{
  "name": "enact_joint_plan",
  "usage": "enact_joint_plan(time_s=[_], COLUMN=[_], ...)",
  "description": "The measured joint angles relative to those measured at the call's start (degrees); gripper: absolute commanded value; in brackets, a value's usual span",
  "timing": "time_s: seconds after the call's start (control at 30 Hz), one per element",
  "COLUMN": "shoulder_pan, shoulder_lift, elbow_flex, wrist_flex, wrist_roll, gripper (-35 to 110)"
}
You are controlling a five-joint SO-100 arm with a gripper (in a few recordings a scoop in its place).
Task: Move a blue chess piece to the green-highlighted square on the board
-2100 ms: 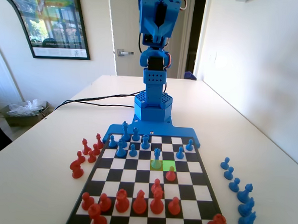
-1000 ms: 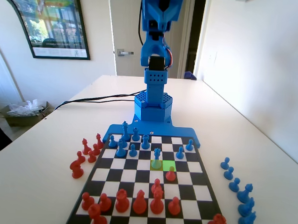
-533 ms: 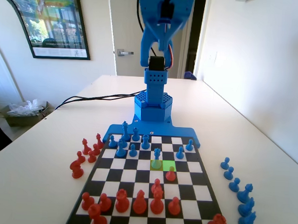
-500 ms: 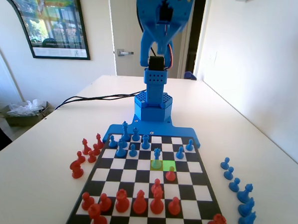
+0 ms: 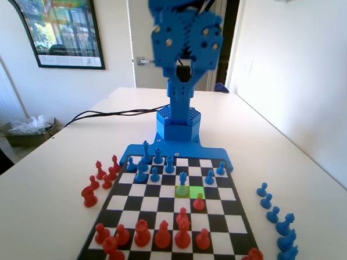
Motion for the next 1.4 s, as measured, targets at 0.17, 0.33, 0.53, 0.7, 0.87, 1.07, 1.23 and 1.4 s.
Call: enact_joint_plan(time_s=[0.17, 0.33, 0.53, 0.7, 0.87, 1.07, 1.23, 1.4], shoulder_pan=[-1.9, -3.6, -5.8, -7.4, -6.9, -5.4, -2.9, -3.3], shoulder_lift=[-4.6, -7.9, -10.2, -11.3, -13.3, -14.8, -16.3, -17.4], elbow_flex=[4.2, 5.5, 7.4, 8.3, 9.3, 9.4, 9.3, 9.3], wrist_flex=[-4.7, -7.8, -11.1, -12.7, -14.8, -15.4, -16.9, -17.5], wrist_roll=[-0.7, -0.5, -0.2, -0.7, -0.1, 0.9, 0.2, -0.6], gripper=[8, 9, 10, 11, 12, 12, 12, 12])
